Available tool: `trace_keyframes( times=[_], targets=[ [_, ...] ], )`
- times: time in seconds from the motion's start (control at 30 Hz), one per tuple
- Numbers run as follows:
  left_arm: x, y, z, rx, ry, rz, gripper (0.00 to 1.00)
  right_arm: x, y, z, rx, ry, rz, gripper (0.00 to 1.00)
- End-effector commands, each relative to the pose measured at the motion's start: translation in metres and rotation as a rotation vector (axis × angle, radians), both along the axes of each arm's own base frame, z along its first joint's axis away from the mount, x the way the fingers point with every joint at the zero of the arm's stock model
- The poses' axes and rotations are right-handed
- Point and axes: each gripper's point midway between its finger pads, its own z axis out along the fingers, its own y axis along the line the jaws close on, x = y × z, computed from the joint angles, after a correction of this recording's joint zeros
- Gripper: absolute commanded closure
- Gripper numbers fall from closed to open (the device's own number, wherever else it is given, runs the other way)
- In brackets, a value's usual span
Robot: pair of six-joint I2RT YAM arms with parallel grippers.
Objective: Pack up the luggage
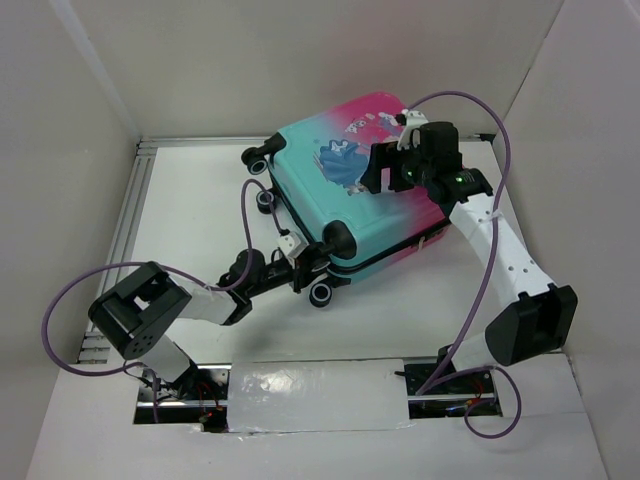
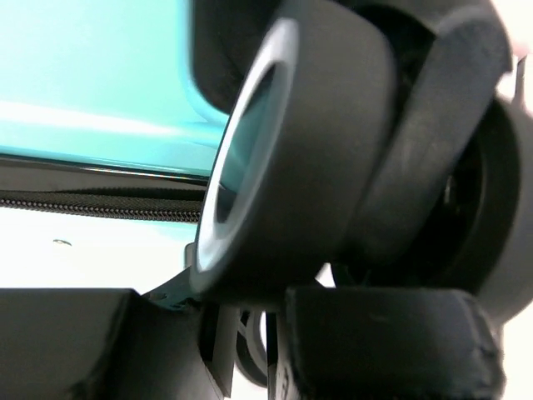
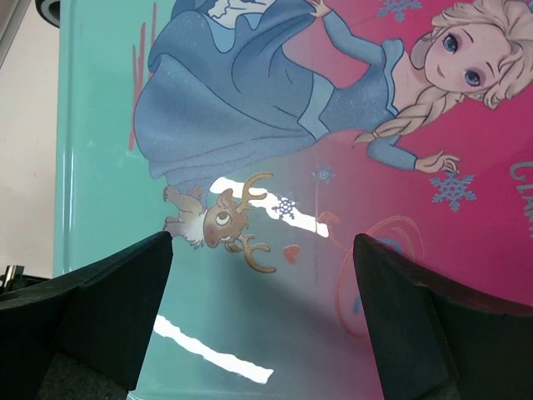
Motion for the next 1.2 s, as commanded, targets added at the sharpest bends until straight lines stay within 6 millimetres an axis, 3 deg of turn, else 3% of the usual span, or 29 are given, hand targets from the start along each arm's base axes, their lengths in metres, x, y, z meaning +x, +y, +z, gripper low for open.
trace_keyframes(
  times=[0.0, 0.07, 0.2, 0.4, 0.5, 0.53, 0.57, 0.67, 0.7, 0.77, 0.8, 0.9, 0.97, 1.1, 1.17],
  targets=[
    [0.007, -0.002, 0.063, -0.181, -0.132, 0.019, 1.0, -0.019, 0.012, 0.019, 0.033, -0.023, 0.053, 0.05],
    [-0.001, 0.0, 0.056, -0.169, -0.12, -0.005, 1.0, -0.027, 0.016, 0.019, 0.037, -0.018, 0.073, 0.07],
    [-0.021, -0.008, 0.061, -0.167, -0.12, -0.109, 1.0, -0.043, 0.02, 0.021, 0.028, -0.013, 0.087, 0.09],
    [-0.022, -0.007, 0.056, -0.162, -0.096, -0.092, 1.0, -0.054, 0.021, 0.024, 0.028, -0.012, 0.088, 0.1],
    [-0.02, -0.006, 0.052, -0.155, -0.084, -0.05, 1.0, -0.075, 0.025, 0.024, 0.032, 0.016, 0.129, 0.19],
    [-0.019, -0.004, 0.052, -0.152, -0.067, -0.031, 1.0, -0.085, 0.028, 0.016, 0.021, 0.04, 0.158, 0.24],
    [-0.02, -0.002, 0.049, -0.144, -0.056, -0.014, 1.0, -0.091, 0.028, 0.015, 0.025, 0.048, 0.17, 0.38],
    [-0.025, 0.002, 0.052, -0.15, -0.042, 0.005, 1.0, -0.118, 0.037, 0.011, 0.037, 0.063, 0.236, 0.65],
    [-0.028, 0.003, 0.056, -0.152, -0.043, 0.011, 1.0, -0.131, 0.044, 0.011, 0.062, 0.06, 0.279, 0.81],
    [-0.028, 0.004, 0.057, -0.147, -0.037, 0.03, 1.0, -0.144, 0.05, 0.009, 0.092, 0.067, 0.314, 0.94],
    [-0.028, 0.004, 0.057, -0.147, -0.037, 0.03, 1.0, -0.15, 0.052, -0.002, 0.093, 0.09, 0.32, 0.99],
    [-0.026, 0.002, 0.059, -0.159, -0.019, 0.049, 1.0, -0.163, 0.061, -0.014, 0.104, 0.119, 0.343, 1.0],
    [-0.03, -0.004, 0.048, -0.144, 0.01, 0.046, 1.0, -0.17, 0.065, -0.029, 0.099, 0.166, 0.344, 1.0],
    [-0.036, -0.01, 0.044, -0.155, 0.001, 0.028, 1.0, -0.18, 0.077, -0.034, 0.073, 0.175, 0.369, 1.0],
    [-0.043, -0.015, 0.05, -0.185, -0.024, -0.006, 1.0, -0.177, 0.073, -0.038, 0.046, 0.173, 0.338, 1.0]
  ],
)
